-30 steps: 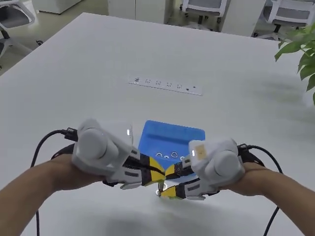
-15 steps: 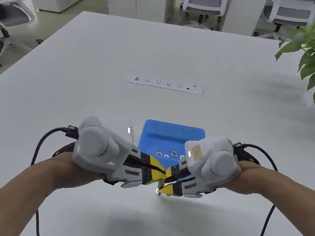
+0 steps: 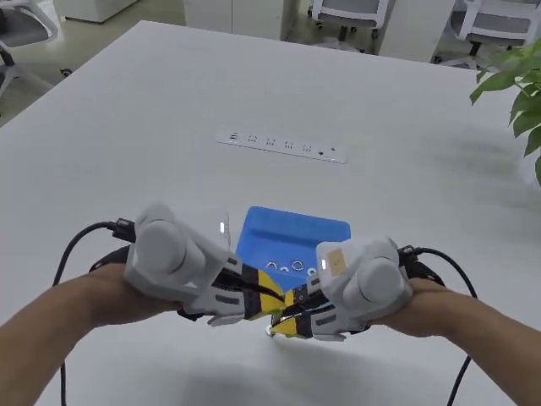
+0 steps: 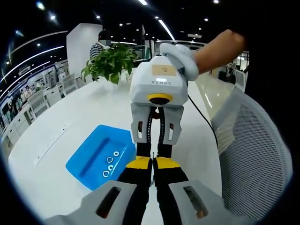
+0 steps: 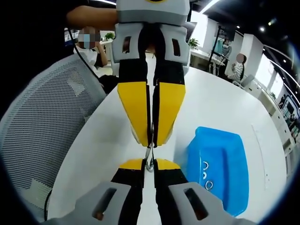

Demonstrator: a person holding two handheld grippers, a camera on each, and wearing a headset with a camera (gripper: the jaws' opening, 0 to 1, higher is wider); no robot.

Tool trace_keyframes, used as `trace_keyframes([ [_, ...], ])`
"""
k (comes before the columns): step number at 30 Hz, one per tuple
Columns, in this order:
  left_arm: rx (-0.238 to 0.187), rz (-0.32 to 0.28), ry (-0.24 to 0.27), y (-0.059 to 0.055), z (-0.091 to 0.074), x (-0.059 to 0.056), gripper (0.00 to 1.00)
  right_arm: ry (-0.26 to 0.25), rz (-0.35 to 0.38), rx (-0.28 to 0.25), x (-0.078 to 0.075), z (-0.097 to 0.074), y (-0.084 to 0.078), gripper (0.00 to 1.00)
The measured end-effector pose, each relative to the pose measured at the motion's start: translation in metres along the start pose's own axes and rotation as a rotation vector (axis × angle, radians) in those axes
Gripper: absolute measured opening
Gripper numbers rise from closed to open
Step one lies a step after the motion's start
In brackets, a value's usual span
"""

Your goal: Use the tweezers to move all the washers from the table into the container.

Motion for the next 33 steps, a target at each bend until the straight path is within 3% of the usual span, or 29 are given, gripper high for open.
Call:
trace_keyframes([
  [4,0.003,0.000,0.005,-0.001,-0.001,0.000,0.06,0.001,0.002,0.000,0.000,0.000,0.000,0.08],
  [13,0.000,-0.016,0.004,-0.006,-0.005,-0.001,0.22,-0.010,0.004,-0.004,-0.003,-0.004,0.001,0.08],
  [24,-0.007,-0.030,0.045,-0.013,-0.013,0.002,0.59,-0.018,0.012,-0.023,-0.005,-0.014,0.009,0.08],
  [33,-0.021,-0.114,0.085,-0.019,-0.020,0.005,0.82,-0.022,-0.001,-0.021,-0.007,-0.028,0.016,0.08],
])
Point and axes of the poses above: the centre of the closed fingertips' face, and the gripper's own axes: z roughly forward along the fingers, x roughly to its left, y roughly out of its top, the point moved 2 cm from there along -z, roughly backward along the fingers, and after that the axes turned 7 degrees about z, right-handed, at the moved point
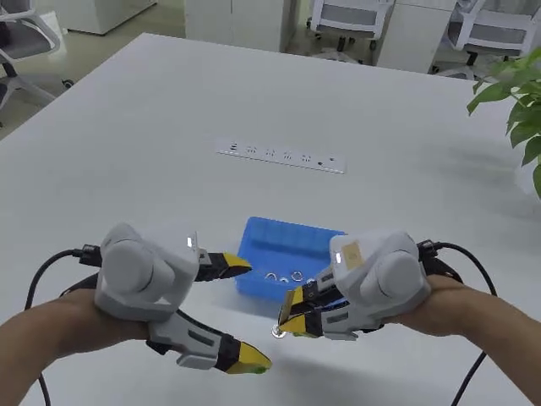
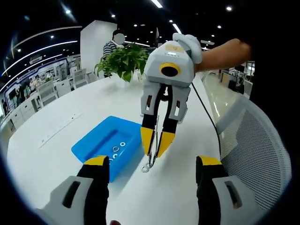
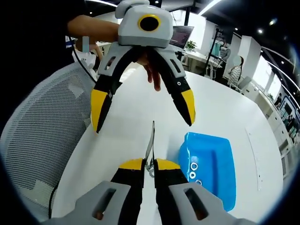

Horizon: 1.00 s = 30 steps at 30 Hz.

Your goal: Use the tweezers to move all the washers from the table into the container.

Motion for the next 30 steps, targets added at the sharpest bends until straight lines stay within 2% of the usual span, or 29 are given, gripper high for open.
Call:
trace_keyframes([
  [8,-0.009,-0.015,0.015,0.000,-0.003,0.000,0.91,-0.002,-0.013,-0.005,-0.003,-0.011,0.007,0.08],
  [15,-0.014,-0.025,0.041,-0.001,-0.005,0.004,0.99,-0.021,-0.012,-0.016,-0.013,-0.023,0.012,0.09],
  [30,-0.039,-0.042,0.065,0.002,-0.009,0.013,0.99,-0.085,0.015,-0.041,-0.044,-0.040,0.013,0.09],
])
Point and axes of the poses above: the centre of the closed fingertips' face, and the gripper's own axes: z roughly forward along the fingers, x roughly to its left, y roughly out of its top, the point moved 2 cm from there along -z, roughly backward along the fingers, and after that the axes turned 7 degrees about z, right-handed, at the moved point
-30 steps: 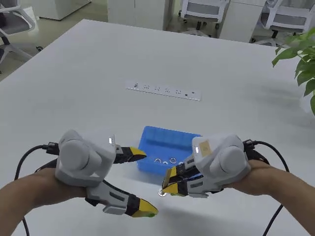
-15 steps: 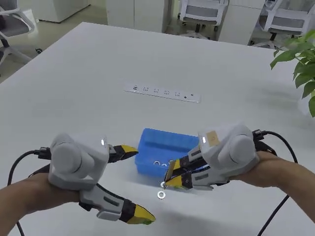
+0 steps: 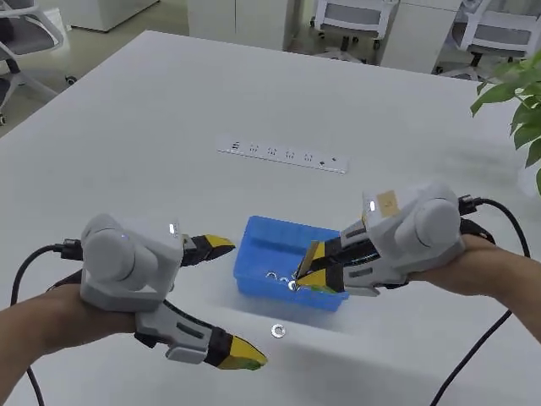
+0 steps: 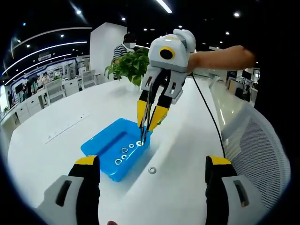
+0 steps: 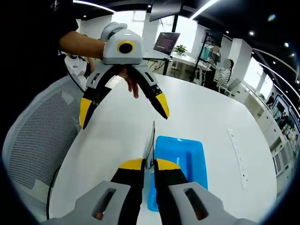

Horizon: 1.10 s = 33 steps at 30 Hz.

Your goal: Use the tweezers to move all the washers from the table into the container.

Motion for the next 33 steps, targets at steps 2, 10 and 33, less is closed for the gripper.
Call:
trace_keyframes([
  [2,-0.004,-0.003,0.002,0.001,0.000,0.001,0.99,-0.006,0.004,-0.001,-0.004,-0.001,-0.001,0.09],
  [10,-0.026,-0.008,0.008,0.005,0.000,0.006,0.99,-0.023,0.011,0.006,-0.017,0.003,-0.007,0.09],
  [33,-0.035,0.000,0.014,0.011,0.004,0.018,0.92,-0.019,0.046,0.057,-0.035,0.022,-0.040,0.09],
])
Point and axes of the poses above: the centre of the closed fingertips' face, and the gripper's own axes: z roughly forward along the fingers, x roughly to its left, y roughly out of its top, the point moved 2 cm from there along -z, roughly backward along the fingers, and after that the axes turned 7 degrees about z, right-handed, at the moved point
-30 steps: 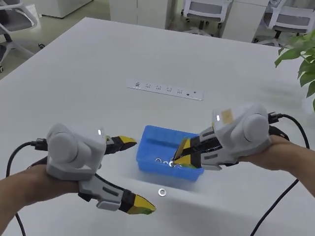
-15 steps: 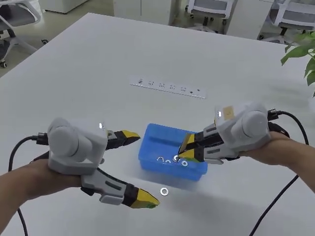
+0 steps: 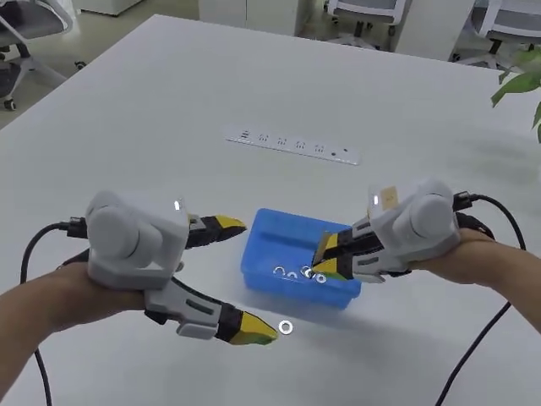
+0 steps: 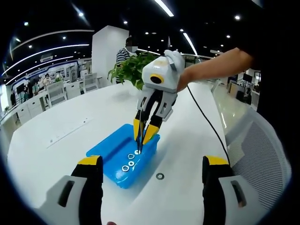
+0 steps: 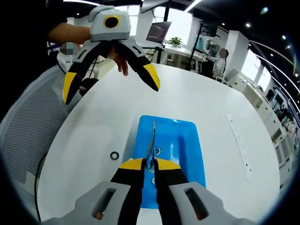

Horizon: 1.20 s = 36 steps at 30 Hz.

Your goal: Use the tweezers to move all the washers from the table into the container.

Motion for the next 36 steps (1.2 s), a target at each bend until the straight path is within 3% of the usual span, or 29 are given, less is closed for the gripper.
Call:
trace_keyframes([
  [4,-0.007,0.002,-0.030,0.003,0.003,-0.002,0.83,-0.002,0.012,0.003,0.000,0.001,-0.002,0.09],
  [14,-0.020,0.025,-0.038,0.011,0.013,0.004,0.76,0.003,0.037,0.006,-0.002,0.006,-0.008,0.09],
  [30,-0.013,0.103,-0.066,0.025,0.038,0.025,0.50,0.018,0.056,0.005,-0.002,0.012,-0.012,0.09],
  [36,-0.008,0.110,-0.062,0.024,0.047,0.032,0.40,0.020,0.064,0.003,-0.002,0.014,-0.014,0.09],
])
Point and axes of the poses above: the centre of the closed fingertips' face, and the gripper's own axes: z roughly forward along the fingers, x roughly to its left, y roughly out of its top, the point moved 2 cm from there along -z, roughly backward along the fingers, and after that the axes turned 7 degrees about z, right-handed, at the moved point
